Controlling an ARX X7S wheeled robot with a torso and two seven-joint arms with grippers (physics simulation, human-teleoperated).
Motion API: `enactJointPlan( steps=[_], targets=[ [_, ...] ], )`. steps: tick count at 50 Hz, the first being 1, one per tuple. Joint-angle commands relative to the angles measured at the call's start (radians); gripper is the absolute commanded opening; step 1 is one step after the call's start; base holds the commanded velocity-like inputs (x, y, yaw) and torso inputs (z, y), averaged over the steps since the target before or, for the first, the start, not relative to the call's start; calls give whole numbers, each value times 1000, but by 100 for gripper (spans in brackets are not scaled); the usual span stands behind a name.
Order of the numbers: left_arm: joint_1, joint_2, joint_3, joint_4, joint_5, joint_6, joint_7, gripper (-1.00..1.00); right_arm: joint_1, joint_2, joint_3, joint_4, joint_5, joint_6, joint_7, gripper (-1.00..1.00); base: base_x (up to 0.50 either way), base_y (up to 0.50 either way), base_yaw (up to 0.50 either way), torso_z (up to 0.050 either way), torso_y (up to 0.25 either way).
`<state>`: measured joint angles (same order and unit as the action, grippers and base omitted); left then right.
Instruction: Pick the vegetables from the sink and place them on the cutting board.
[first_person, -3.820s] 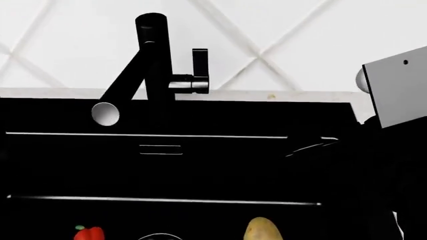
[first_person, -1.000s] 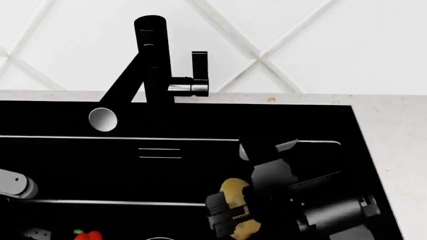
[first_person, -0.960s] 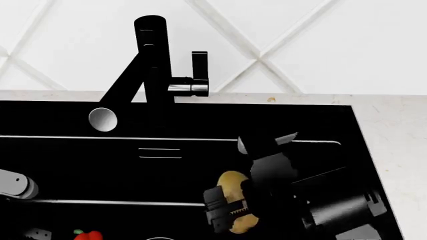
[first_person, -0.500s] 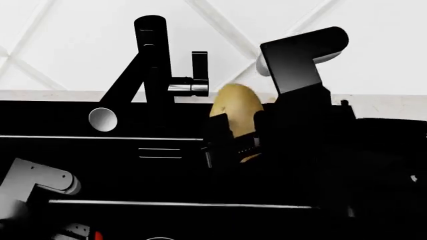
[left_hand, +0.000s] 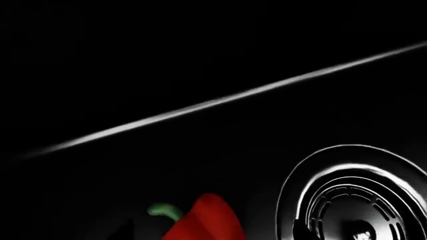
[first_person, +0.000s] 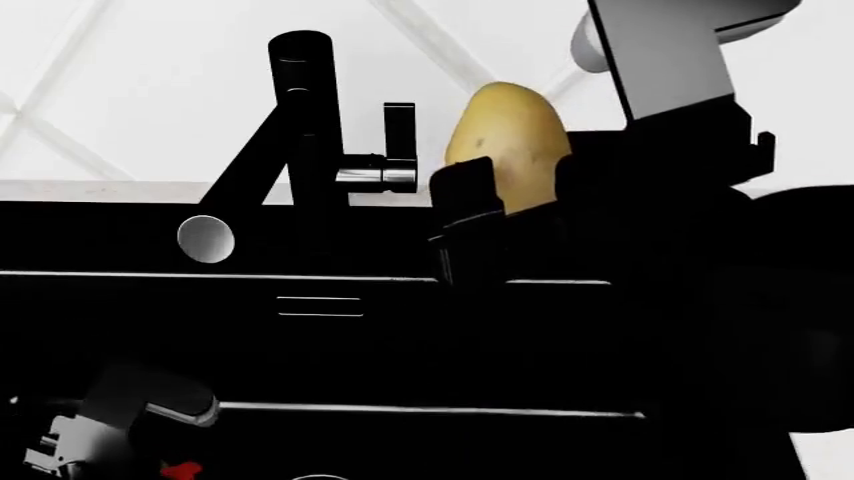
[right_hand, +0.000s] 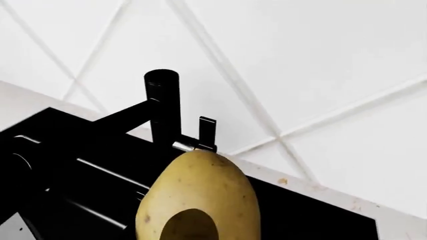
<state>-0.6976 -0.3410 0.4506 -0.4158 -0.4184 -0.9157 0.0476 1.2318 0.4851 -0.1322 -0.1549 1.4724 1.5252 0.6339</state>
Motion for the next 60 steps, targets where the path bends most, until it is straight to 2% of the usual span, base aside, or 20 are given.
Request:
enactJointPlan(
  steps=[1,12,23,24,29,36,39,45,49,50,60],
  targets=[
    [-25,43,51,-192,46,93,32,100,8,30,-16,1,87,-20,53,-100,0,0,0,0,0],
    [-22,68,67,-270,61,130,35,100,-18,53,-27,-8,108,-50,51,-100,0,0,0,0,0],
    [-8,57,67,-241,55,116,31,100,-20,66,-42,-12,154,-62,74,-100,0,0,0,0,0],
    [-6,54,66,-232,56,114,25,-100,-20,67,-44,-13,154,-63,73,-100,0,0,0,0,0],
    [-3,33,40,-139,50,77,-30,-100,-41,74,-50,-19,154,-74,63,-100,0,0,0,0,0],
    [28,-34,-30,109,1,-24,-94,-100,-92,85,-50,-41,126,-107,29,-100,0,0,0,0,0],
    [50,-76,-84,237,-46,-92,-112,-100,-96,92,-50,-44,136,-110,34,-100,0,0,0,0,0],
    [59,-108,-171,418,-113,-199,-166,-100,-113,102,-50,-66,119,-129,16,-100,0,0,0,0,0],
    [35,-153,-268,546,-178,-279,-184,-100,-127,113,-40,-82,103,-149,9,-100,0,0,0,0,0],
    [28,-165,-297,579,-203,-316,-188,-100,-134,122,-42,-109,71,-160,-41,-100,0,0,0,0,0],
    [17,-204,-431,825,-324,-506,-250,-100,-232,157,0,-159,-18,-258,-140,-100,0,0,0,0,0]
  ],
)
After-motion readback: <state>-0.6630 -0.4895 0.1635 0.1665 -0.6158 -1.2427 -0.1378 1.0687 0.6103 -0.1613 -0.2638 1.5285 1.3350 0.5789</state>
